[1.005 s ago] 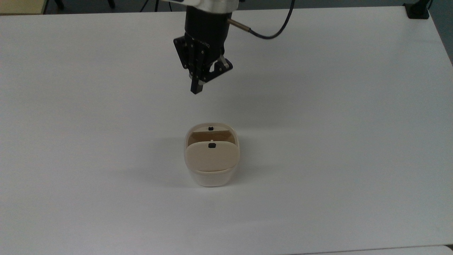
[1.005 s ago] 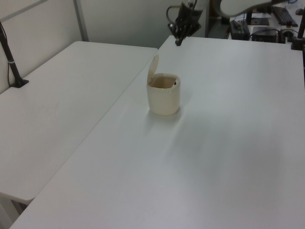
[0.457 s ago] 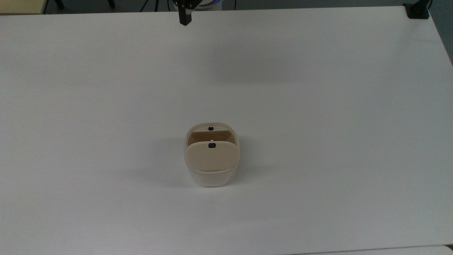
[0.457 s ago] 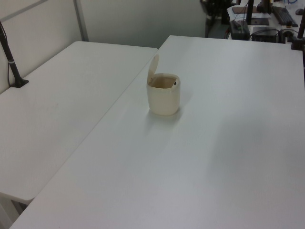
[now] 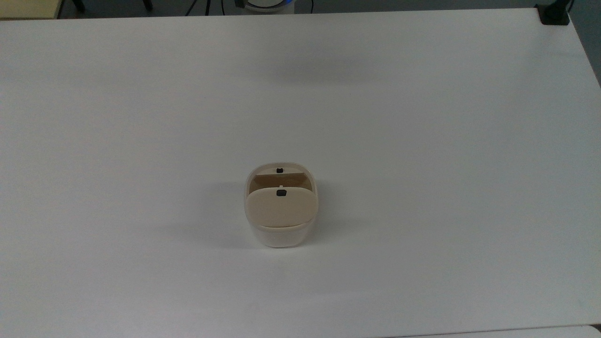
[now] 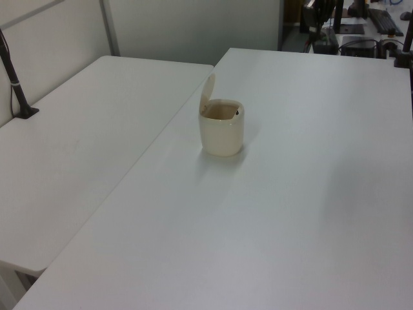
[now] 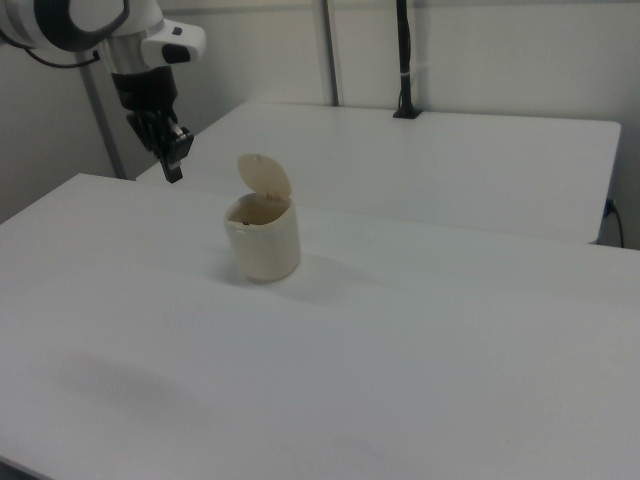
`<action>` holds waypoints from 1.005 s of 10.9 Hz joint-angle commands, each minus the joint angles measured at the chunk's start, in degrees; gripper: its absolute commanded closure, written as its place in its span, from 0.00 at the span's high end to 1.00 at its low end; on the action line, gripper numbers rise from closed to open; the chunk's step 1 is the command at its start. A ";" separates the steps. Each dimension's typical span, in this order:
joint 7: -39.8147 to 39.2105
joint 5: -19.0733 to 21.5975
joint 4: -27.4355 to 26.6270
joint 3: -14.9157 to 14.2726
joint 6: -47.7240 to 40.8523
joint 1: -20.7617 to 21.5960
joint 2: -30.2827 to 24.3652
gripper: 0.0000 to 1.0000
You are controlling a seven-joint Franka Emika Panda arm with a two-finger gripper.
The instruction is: Open the trash bin
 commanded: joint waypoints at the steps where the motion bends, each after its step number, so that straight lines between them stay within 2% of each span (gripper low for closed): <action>1: -9.78 1.27 -1.18 1.58 2.61 -3.08 0.45 0.42; 2: -11.73 1.19 -0.91 1.59 3.76 -3.36 1.85 0.88; 3: -12.18 0.58 -0.56 1.59 4.29 -3.36 1.96 1.00; 11: -12.63 -0.22 -0.12 1.76 3.59 -3.27 1.69 1.00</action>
